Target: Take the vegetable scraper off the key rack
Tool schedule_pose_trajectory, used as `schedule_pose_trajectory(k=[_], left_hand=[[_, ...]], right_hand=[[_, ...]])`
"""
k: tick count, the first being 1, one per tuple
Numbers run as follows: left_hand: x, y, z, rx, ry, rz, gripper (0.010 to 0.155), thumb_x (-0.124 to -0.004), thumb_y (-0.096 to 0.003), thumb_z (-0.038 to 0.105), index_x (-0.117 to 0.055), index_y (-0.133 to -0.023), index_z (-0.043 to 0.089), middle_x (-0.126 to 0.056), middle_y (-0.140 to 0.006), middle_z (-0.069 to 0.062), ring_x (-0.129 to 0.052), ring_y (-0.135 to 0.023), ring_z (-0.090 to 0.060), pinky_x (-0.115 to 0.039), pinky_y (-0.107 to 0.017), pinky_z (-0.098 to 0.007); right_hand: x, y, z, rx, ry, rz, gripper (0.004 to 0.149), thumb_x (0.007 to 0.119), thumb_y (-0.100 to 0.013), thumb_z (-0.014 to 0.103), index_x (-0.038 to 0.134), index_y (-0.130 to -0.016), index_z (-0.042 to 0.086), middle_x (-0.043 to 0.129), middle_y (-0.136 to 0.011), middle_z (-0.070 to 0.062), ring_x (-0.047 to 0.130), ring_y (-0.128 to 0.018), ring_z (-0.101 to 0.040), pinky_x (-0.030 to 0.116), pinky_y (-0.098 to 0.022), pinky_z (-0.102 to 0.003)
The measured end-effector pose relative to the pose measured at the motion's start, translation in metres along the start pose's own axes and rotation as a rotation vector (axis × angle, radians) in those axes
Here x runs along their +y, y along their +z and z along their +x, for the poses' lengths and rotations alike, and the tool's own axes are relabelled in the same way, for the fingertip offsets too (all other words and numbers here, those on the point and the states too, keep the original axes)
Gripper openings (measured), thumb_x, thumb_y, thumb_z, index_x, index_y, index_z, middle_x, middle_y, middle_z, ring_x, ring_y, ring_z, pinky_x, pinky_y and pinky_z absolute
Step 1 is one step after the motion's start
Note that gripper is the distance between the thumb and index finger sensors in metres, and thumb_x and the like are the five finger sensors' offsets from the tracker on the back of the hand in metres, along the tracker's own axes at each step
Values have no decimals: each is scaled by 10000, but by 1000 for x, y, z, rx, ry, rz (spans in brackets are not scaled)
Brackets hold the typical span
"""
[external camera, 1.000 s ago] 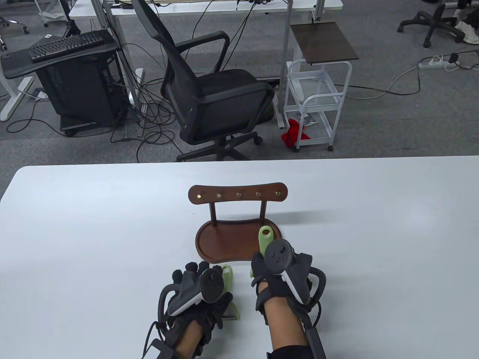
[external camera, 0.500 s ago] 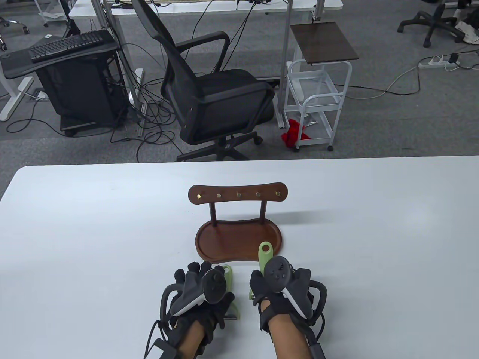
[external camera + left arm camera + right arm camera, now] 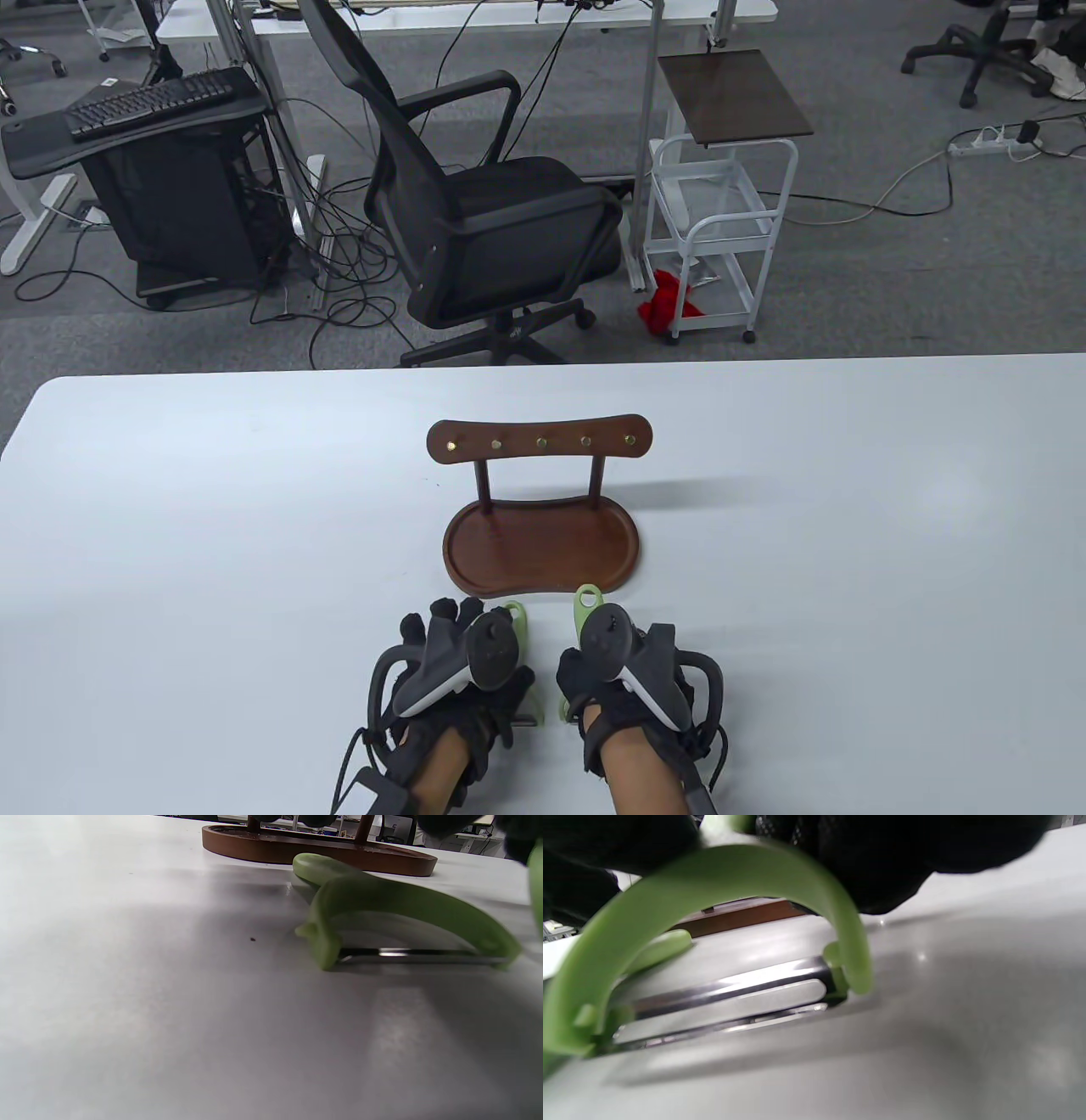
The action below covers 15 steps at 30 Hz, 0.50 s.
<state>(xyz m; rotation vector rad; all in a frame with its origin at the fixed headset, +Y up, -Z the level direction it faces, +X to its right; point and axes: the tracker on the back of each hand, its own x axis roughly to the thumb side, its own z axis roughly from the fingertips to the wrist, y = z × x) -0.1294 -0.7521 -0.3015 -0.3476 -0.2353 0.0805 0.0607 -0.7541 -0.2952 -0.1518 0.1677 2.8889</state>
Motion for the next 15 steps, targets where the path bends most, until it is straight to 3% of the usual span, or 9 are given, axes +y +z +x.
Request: schedule_pose_trajectory(k=[15], left_hand=[[0, 1, 2, 11, -11, -12, 761, -643, -528, 560, -325, -1128, 217, -221, -1159, -177, -175, -1069, -543, -144, -667, -768]], right_hand=[[12, -6, 0, 70, 75, 24, 578, 725, -426, 595, 817, -719, 106, 917, -587, -130, 948, -310, -224, 848, -189, -397]])
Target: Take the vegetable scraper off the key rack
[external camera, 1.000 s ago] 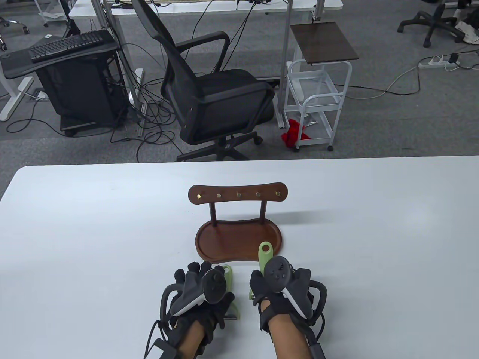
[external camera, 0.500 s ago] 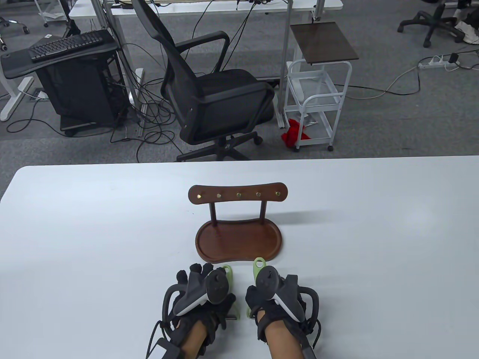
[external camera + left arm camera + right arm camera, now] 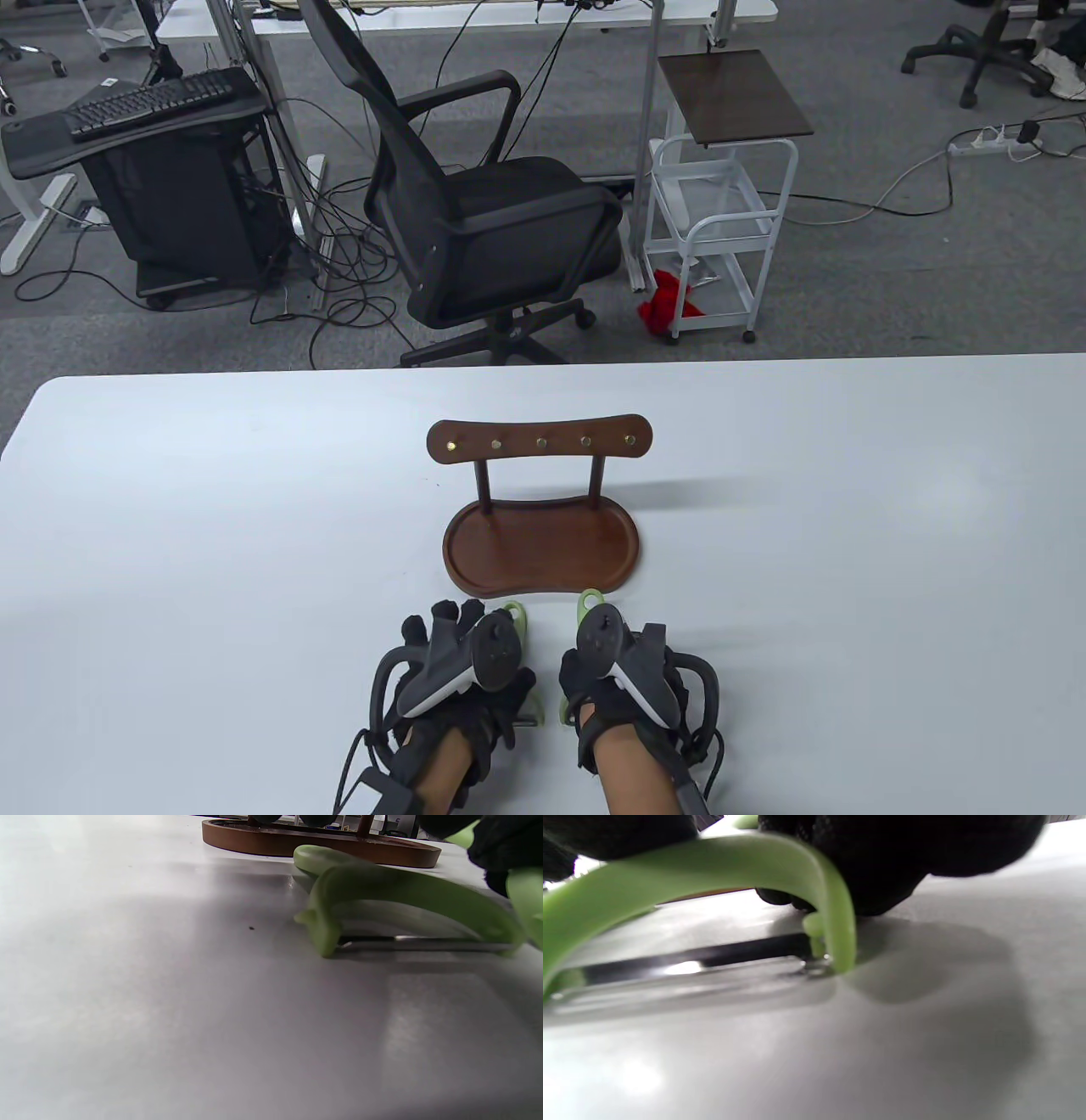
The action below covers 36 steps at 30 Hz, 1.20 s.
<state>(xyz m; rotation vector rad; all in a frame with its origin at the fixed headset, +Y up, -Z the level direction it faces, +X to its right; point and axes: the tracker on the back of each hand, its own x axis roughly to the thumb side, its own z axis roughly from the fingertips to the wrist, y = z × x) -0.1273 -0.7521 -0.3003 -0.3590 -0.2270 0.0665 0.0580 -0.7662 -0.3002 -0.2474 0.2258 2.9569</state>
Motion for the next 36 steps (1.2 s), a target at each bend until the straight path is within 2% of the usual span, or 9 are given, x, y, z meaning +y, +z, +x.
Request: schedule_pose_trajectory(k=[12, 23, 31, 36], left_hand=[[2, 3, 4, -4, 16, 21, 759, -645, -526, 560, -334, -1127, 215, -234, -1159, -179, -186, -1068, -545, -153, -670, -767], [2, 3, 4, -2, 13, 18, 758, -645, -527, 559, -336, -1127, 213, -235, -1159, -178, -186, -1069, -544, -153, -669, -767], [2, 3, 4, -5, 15, 22, 757, -646, -527, 559, -339, -1126, 213, -238, -1159, -178, -186, -1069, -544, -153, -670, -767], [2, 2, 3, -7, 26, 28, 757, -647, -525, 559, -342, -1126, 213, -238, -1160, -178, -187, -1069, -544, -153, -670, -767]], right_hand=[[1, -6, 7, 24, 71, 40, 577, 721, -427, 597, 798, -720, 107, 895, -575, -116, 941, -319, -217, 844, -200, -395], [0, -4, 9, 34, 95, 15, 562, 734, -428, 600, 783, -723, 123, 884, -588, -113, 932, -330, -214, 838, -211, -398], [-4, -4, 4, 51, 50, 36, 622, 730, -423, 647, 749, -762, 126, 853, -656, -144, 911, -353, -236, 817, -214, -398], [-18, -2, -3, 1, -10, 21, 635, 716, -426, 644, 747, -780, 118, 847, -678, -162, 908, -357, -247, 812, -219, -408]])
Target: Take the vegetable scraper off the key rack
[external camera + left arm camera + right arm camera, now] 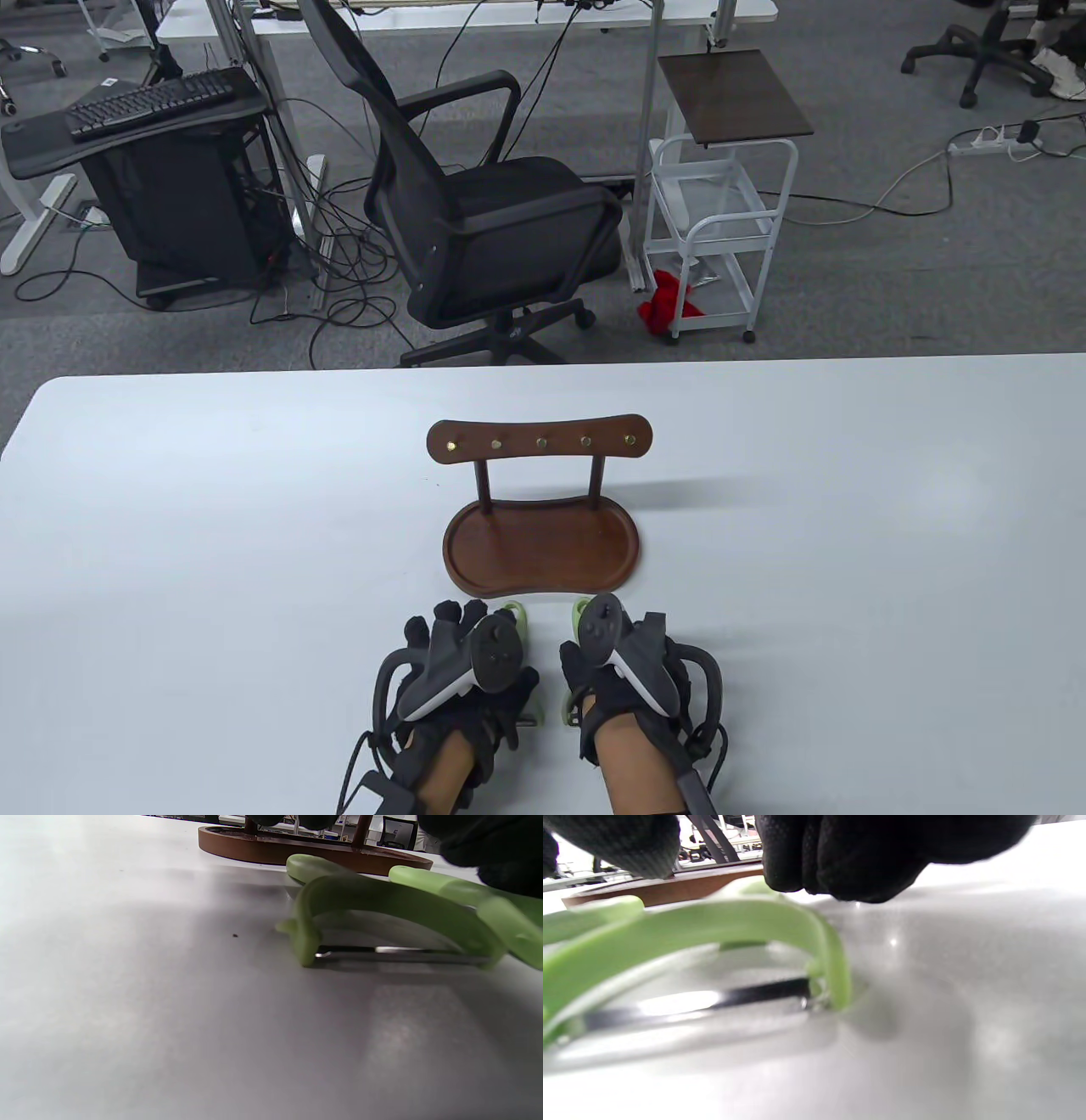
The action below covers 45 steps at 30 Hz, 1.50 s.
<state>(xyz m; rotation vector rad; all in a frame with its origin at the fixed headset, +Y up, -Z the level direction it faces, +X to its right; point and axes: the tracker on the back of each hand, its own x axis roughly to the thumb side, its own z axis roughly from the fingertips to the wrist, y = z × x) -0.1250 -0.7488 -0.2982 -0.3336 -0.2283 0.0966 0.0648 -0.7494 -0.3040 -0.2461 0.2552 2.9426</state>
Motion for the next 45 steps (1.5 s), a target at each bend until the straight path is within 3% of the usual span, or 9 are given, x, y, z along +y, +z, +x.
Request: schedule_pose_trajectory(k=[11, 18, 22, 30, 37, 45], left_hand=[[14, 8, -4, -28, 21, 84, 754, -650, -524, 555, -350, -1125, 212, -242, -1161, -175, -185, -1072, -541, -151, -670, -769], [15, 8, -7, -32, 36, 88, 756, -651, -522, 558, -352, -1125, 213, -245, -1161, -173, -187, -1073, -539, -154, -671, -768], [15, 7, -9, -37, 43, 90, 757, -651, -521, 560, -354, -1124, 212, -246, -1161, -173, -188, -1073, -538, -153, -671, -769], [13, 7, -11, -49, 43, 100, 761, -653, -519, 566, -354, -1124, 215, -246, -1162, -170, -188, -1075, -536, -153, -670, -770], [9, 9, -9, -54, 43, 97, 766, -648, -520, 566, -332, -1124, 218, -230, -1159, -171, -180, -1073, -537, -151, -669, -770], [5, 6, -8, -45, 46, 88, 765, -643, -521, 565, -324, -1125, 221, -223, -1158, -171, -176, -1073, -536, -148, -669, -770]], right_hand=[[-28, 16, -19, -195, -91, -97, 642, 728, -434, 601, 685, -867, 129, 780, -772, -185, 873, -447, -287, 779, -301, -446], [-32, 25, -37, -260, -203, -135, 683, 734, -451, 561, 543, -977, 170, 515, -1041, -185, 651, -858, -449, 626, -561, -612], [-26, 26, -47, -276, -238, -139, 698, 751, -455, 542, 504, -1017, 210, 402, -1126, -140, 460, -969, -503, 492, -626, -690], [-15, 29, -38, -340, -185, -124, 734, 762, -456, 529, 451, -1042, 215, 368, -1145, -122, 354, -998, -509, 394, -643, -723], [-23, 40, -42, -382, -173, -163, 727, 752, -461, 525, 455, -1041, 204, 377, -1139, -143, 357, -990, -518, 383, -639, -726], [-26, 35, -52, -375, -254, -162, 717, 755, -463, 514, 469, -1040, 201, 387, -1139, -148, 362, -987, -526, 375, -640, -730]])
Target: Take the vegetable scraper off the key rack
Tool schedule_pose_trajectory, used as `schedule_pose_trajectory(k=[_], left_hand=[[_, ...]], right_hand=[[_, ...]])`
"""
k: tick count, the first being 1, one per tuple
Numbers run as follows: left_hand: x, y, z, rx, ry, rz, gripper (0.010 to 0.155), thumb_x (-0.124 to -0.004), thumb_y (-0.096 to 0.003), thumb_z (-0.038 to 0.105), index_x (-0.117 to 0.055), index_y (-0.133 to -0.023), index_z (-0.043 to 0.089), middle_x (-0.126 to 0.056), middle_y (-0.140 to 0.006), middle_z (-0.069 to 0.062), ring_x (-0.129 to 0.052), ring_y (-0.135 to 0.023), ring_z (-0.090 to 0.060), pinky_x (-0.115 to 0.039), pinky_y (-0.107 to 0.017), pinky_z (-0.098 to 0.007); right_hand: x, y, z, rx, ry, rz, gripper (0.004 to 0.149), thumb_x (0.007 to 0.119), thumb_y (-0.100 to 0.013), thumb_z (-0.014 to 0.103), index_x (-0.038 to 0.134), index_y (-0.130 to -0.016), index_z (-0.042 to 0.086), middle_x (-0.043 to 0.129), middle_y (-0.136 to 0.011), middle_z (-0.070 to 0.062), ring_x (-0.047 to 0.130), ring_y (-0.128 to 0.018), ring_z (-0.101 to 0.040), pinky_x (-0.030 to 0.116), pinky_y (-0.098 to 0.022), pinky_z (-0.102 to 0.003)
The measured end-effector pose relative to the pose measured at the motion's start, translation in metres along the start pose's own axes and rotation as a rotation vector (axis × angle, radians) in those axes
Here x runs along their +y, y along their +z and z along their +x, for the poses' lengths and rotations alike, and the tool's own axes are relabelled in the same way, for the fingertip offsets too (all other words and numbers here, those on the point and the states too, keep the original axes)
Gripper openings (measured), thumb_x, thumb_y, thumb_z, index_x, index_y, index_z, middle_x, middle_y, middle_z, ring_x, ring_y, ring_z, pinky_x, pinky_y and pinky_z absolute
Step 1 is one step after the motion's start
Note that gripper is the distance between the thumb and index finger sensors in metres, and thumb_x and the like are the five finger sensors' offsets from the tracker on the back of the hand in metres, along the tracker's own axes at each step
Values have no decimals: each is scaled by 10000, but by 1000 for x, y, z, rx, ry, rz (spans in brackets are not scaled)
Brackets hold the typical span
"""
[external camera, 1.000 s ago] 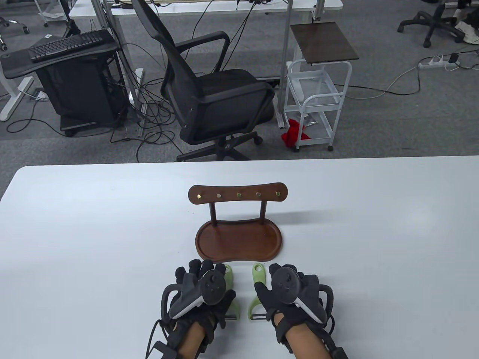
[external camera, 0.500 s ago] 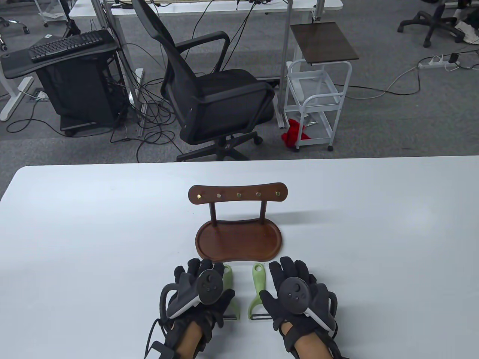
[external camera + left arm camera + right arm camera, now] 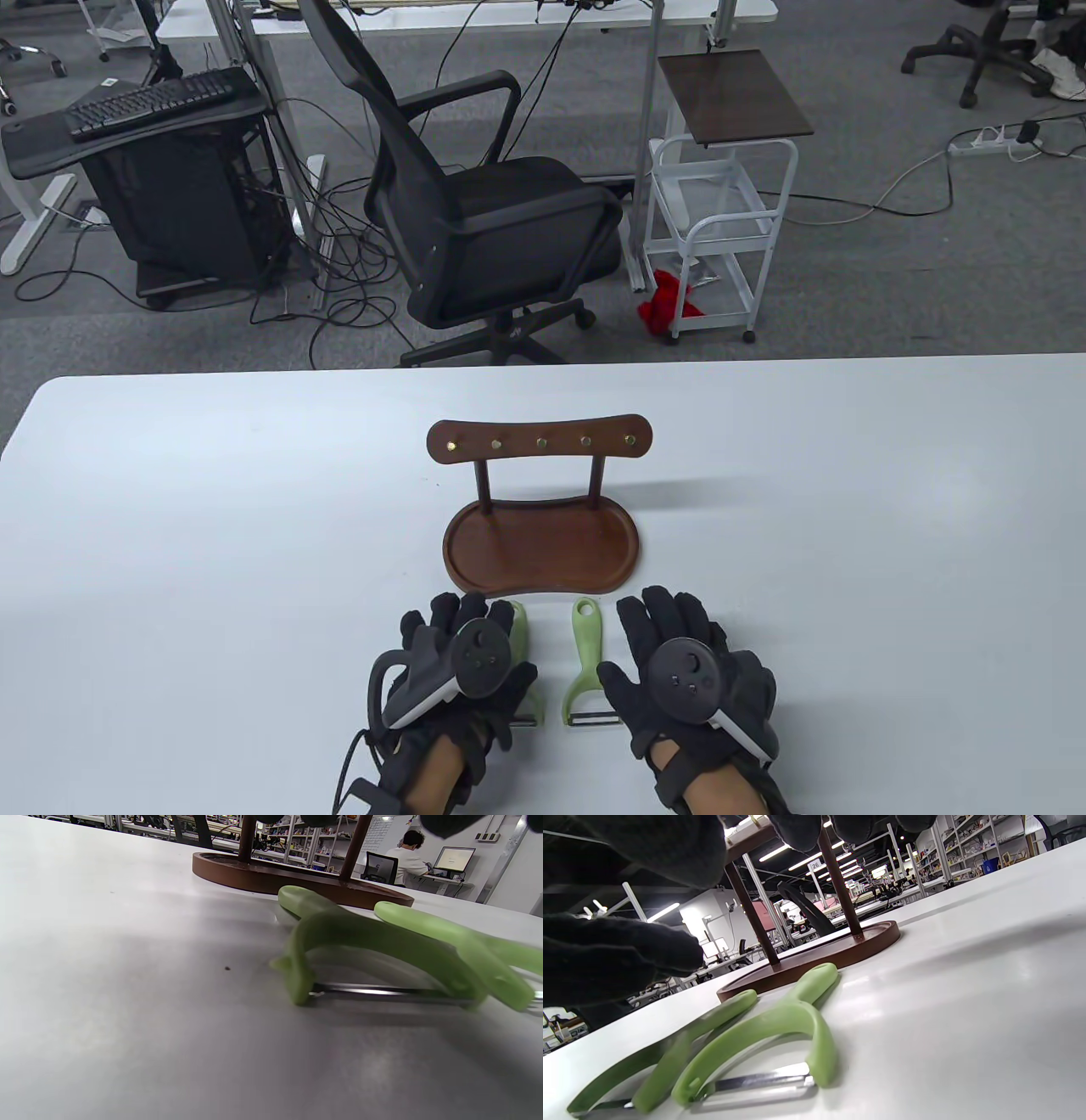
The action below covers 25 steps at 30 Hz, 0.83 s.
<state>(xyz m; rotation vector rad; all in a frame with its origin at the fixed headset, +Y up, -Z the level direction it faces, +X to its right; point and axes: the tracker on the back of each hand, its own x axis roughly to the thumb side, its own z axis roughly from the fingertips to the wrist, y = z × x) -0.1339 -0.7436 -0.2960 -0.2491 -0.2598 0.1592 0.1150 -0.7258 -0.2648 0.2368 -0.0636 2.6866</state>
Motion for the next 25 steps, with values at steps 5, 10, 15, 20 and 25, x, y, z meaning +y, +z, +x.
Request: schedule_pose_trajectory(k=[5, 10, 15, 20, 25], left_hand=[[-1, -1, 0, 4, 9, 1, 765, -641, -521, 565, -324, -1124, 218, -224, -1158, -173, -177, -1071, -538, -150, -668, -770], [-2, -1, 1, 5, 11, 0, 764, -640, -521, 565, -324, -1124, 217, -225, -1157, -171, -177, -1070, -539, -152, -668, -771], [-3, -1, 1, 7, 13, -11, 764, -639, -522, 564, -323, -1124, 217, -225, -1157, -174, -179, -1070, -539, -151, -667, -771], [-2, -1, 1, 10, 14, -14, 762, -639, -523, 564, -324, -1124, 217, -223, -1157, -174, -178, -1069, -540, -152, -667, -771], [-3, -1, 1, 9, 13, -12, 763, -638, -523, 564, -322, -1124, 216, -223, -1158, -170, -178, -1070, -540, -151, -667, -771]], right_hand=[[-3, 1, -4, 0, -31, 3, 710, 754, -467, 508, 475, -1042, 198, 387, -1139, -153, 356, -986, -531, 367, -638, -733], [-1, 0, -5, 2, -30, 21, 707, 752, -469, 503, 479, -1041, 189, 386, -1137, -162, 357, -982, -536, 365, -634, -735], [0, 0, -5, -3, -36, 20, 711, 748, -469, 504, 478, -1039, 174, 386, -1131, -176, 362, -978, -538, 368, -632, -734], [0, 1, -5, -4, -41, 20, 713, 746, -469, 503, 478, -1037, 166, 387, -1127, -184, 366, -975, -539, 371, -629, -734], [0, 2, -5, -5, -43, 25, 715, 744, -469, 504, 477, -1036, 159, 384, -1123, -193, 369, -971, -541, 373, -627, -733]])
